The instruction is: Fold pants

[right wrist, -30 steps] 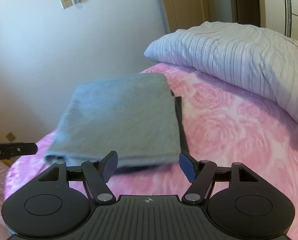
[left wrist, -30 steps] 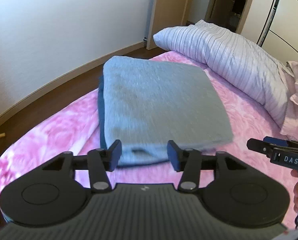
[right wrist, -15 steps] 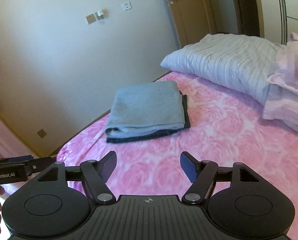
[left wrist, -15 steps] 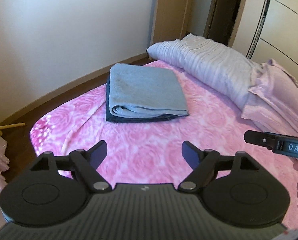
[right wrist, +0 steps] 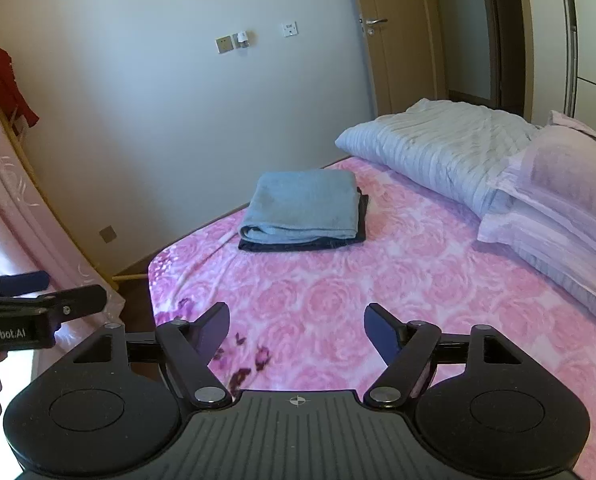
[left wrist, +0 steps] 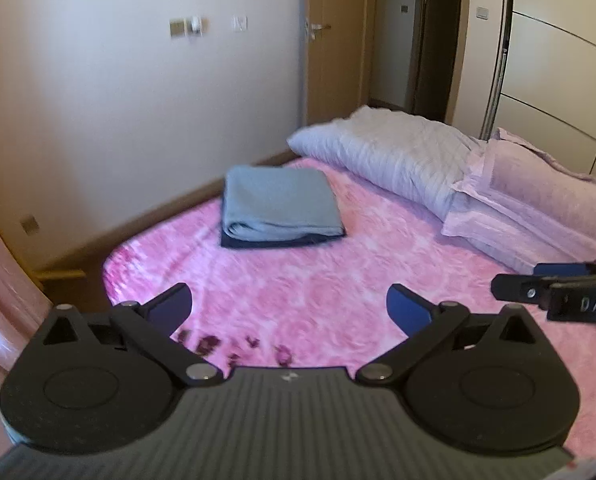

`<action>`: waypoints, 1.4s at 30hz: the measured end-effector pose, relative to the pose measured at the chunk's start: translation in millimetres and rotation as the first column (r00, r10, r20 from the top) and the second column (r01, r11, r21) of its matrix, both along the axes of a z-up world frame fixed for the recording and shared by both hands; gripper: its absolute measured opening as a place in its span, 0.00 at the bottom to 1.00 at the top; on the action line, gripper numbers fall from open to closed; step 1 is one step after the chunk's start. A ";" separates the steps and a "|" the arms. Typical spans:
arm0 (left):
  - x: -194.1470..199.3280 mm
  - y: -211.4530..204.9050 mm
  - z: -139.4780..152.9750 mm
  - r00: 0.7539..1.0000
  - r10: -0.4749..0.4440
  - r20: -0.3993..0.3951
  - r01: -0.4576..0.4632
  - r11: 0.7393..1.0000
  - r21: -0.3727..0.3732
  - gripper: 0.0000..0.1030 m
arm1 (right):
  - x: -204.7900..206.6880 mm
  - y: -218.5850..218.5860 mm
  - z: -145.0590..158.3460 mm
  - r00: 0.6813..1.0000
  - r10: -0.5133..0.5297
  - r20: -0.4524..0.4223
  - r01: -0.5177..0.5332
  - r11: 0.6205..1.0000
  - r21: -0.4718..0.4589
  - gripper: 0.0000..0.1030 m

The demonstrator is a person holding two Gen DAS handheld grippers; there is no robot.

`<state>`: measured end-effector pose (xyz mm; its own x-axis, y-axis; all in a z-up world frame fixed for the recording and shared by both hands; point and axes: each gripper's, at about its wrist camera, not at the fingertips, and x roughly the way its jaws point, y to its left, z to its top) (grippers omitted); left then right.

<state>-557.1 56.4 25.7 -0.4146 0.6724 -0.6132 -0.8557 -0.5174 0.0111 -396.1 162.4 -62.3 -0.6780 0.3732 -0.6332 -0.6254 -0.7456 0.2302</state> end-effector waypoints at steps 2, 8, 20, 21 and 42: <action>6.0 -12.4 5.5 0.999 -0.007 0.047 0.006 1.000 0.015 0.99 | 7.5 -7.3 4.9 1.000 0.003 -0.006 -0.003 1.000 -0.007 0.70; 19.2 -40.7 13.6 0.995 0.009 0.102 -0.011 1.000 0.019 0.99 | 18.6 -34.1 15.2 0.999 0.050 -0.011 -0.050 0.999 -0.008 0.70; 14.6 -65.8 9.4 0.985 0.055 0.164 -0.053 0.998 -0.014 0.99 | 12.2 -66.4 12.7 0.993 0.119 0.018 -0.119 0.993 -0.015 0.70; 14.5 -66.4 8.7 0.984 0.055 0.171 -0.053 0.998 -0.015 0.99 | 11.1 -67.9 11.4 0.992 0.122 0.021 -0.121 0.992 -0.018 0.70; 7.1 -67.9 0.4 0.983 0.054 0.174 -0.048 0.998 -0.039 0.99 | 1.4 -68.4 7.1 0.992 0.123 0.037 -0.122 0.992 -0.024 0.70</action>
<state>-550.0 -11.5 26.1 -0.3319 0.6302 -0.7019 -0.8187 -0.5621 -0.1175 -394.7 94.0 -55.2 -0.6930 0.2744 -0.6667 -0.5380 -0.8124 0.2249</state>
